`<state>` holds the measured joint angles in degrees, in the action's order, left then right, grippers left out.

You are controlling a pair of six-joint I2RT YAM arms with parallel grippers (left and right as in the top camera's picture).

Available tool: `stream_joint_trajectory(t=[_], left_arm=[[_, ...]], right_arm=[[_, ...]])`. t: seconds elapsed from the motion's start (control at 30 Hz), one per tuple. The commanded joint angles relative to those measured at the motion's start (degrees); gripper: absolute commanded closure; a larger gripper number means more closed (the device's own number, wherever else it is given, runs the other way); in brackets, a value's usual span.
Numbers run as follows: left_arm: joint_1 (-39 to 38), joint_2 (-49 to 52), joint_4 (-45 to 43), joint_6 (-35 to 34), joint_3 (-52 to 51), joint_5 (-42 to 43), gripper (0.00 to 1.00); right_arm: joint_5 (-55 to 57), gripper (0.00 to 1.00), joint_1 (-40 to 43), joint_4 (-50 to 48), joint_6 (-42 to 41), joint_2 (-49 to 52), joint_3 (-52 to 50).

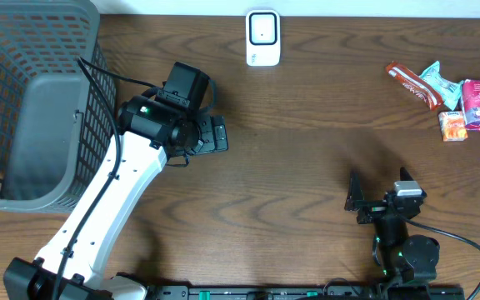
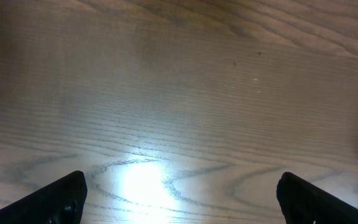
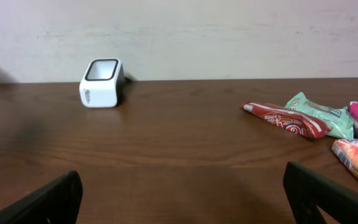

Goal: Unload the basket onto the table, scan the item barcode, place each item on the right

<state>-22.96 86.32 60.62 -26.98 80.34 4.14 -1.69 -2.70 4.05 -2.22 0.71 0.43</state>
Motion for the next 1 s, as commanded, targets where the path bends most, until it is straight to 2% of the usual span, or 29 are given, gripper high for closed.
stream_joint_trajectory(t=[0.0,0.37,0.5,0.8,0.97], left_arm=[[0.17,0.15,0.22,0.33,0.15,-0.35,0.02],[0.17,-1.2,0.2,1.7,0.0,-1.03,0.02],[0.17,-5.03,-0.55,3.17,-3.69,-1.05,0.02],[0.92,-22.67,-16.7,12.63,-24.74,0.31,0.02],[6.95,-34.58,-26.43,18.75,-38.21,9.68,0.02]], right_arm=[[0.5,0.01,0.42,0.24,1.03,-0.39,-0.11],[0.5,0.01,0.42,0.24,1.01,-0.39,-0.11],[0.5,0.01,0.42,0.24,1.03,-0.39,-0.11],[0.5,0.01,0.42,0.24,1.03,-0.39,-0.11],[0.5,0.01,0.42,0.24,1.03,-0.39,-0.11]])
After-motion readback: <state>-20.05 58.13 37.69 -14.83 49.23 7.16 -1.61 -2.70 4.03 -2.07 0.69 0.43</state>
